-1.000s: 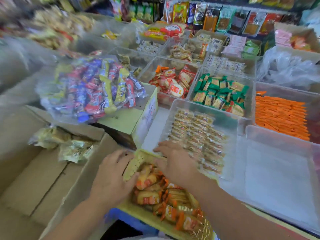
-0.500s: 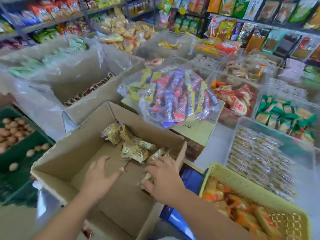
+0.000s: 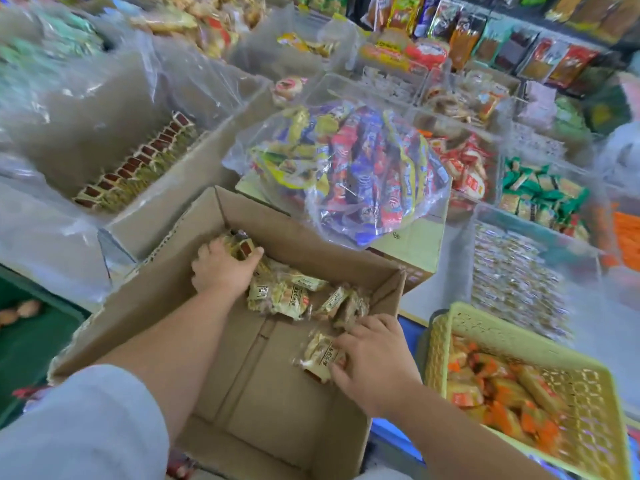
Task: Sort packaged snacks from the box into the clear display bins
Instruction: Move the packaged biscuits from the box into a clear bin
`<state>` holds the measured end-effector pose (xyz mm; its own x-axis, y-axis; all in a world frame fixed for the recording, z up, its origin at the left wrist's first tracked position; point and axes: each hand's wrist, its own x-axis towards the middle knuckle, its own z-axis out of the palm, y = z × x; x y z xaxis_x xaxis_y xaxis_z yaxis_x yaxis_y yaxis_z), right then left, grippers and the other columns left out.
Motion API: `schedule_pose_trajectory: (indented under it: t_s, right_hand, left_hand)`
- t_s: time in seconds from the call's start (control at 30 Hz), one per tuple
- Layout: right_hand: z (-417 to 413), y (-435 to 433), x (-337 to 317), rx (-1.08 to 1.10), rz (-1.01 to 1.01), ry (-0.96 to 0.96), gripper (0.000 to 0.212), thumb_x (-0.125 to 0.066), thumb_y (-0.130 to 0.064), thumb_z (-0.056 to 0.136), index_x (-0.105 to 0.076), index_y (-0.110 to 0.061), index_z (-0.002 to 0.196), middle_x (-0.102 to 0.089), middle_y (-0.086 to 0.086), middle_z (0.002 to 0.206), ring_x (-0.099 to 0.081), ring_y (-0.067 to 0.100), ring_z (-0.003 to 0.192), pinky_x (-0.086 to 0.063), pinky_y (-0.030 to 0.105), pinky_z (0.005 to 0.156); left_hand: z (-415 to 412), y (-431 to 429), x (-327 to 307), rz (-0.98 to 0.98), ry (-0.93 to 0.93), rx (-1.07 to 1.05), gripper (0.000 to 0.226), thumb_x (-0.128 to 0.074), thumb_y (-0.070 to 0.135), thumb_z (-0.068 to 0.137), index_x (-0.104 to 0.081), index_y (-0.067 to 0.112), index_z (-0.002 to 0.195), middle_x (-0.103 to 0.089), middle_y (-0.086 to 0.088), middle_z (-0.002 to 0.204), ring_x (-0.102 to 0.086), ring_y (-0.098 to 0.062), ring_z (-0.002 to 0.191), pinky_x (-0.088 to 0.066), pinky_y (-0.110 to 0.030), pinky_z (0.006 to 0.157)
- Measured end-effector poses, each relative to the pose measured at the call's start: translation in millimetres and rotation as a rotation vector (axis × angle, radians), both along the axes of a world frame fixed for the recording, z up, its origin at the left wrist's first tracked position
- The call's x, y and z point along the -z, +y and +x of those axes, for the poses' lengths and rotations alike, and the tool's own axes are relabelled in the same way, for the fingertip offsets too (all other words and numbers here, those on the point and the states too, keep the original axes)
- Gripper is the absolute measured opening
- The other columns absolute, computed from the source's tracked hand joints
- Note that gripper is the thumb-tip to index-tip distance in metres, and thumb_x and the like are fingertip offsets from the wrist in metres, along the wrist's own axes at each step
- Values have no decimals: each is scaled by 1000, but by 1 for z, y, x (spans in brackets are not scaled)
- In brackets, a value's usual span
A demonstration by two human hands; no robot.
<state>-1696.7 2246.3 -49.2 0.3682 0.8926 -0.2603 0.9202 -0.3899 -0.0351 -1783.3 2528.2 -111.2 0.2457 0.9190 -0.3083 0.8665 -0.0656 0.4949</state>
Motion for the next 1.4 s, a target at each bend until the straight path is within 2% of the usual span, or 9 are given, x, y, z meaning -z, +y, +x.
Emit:
schedule_pose_trajectory:
  t_s: [0.27,0.4,0.7,0.83,0.93,1.03,1.1,1.23,1.4]
  right_hand:
    - [0,0,3,40,25,-7,43,-37,-58,88,-71,-32,87,-64,-11,80,-56,21,89,-39,43,98]
    - [1,2,3,29,-8,-4,50,-29,-59,89,-71,-30,95,-65,-9,85,-54,23,92,-35,44,101]
    - [4,5,4,4,-53,-19,55,-25,-62,88,-69,-31,99,-67,-10,94,-54,22,99,-28,43,105]
    - [4,2,5,16,-12,5,52,-30,-64,88,-67,-34,108,-66,-13,100,-56,20,102,-29,42,106]
    - [4,-1,2,26,114,91,58,-39,-67,87,-48,-41,138,-58,-16,130,-52,16,121,-30,41,112]
    - [10,-6,-8,61,297,321,89,-62,-65,83,-10,-51,154,-19,-14,163,-26,15,147,-23,41,121]
    - [19,-16,-21,-17,452,303,109,-78,-58,76,-4,-50,156,-4,-9,168,-17,20,153,-22,41,120]
    - [44,-54,-45,-337,636,98,96,-77,-47,78,-23,-38,157,-13,-1,169,-17,27,155,-30,43,115]
    - [87,-134,-57,-396,697,67,66,-68,-42,88,-41,-34,147,-36,4,158,-44,26,135,-38,36,107]
  left_hand:
    - [21,16,32,-98,143,-141,109,-76,77,64,-45,8,142,-46,-20,146,-45,-42,132,-40,-49,105]
    - [18,26,54,-247,-58,-188,97,-87,52,72,-35,11,143,-47,-23,142,-54,-46,122,-48,-49,92]
    - [-2,17,44,-399,-455,-411,66,-90,20,73,-50,15,126,-65,-14,119,-68,-34,97,-61,-41,63]
    - [-25,-6,3,-424,-671,-449,60,-87,10,71,-54,20,120,-68,-5,112,-70,-27,95,-62,-40,64]
    - [-45,-42,-31,-442,-810,-433,45,-83,9,78,-58,25,111,-73,-4,108,-75,-25,92,-62,-37,63]
    - [-60,-89,-65,-547,-878,-342,46,-85,11,78,-61,27,113,-79,-1,104,-78,-21,88,-63,-38,67]
    - [-63,-124,-88,-682,-926,-242,58,-90,14,70,-62,25,119,-79,-2,107,-78,-23,91,-63,-38,66]
    - [-49,-193,-123,-840,-976,-62,69,-92,27,50,-72,29,116,-77,-11,115,-77,-32,95,-61,-36,63]
    - [-8,-273,-141,-836,-1002,-43,50,-95,45,63,-75,42,109,-78,-8,115,-77,-27,89,-61,-32,62]
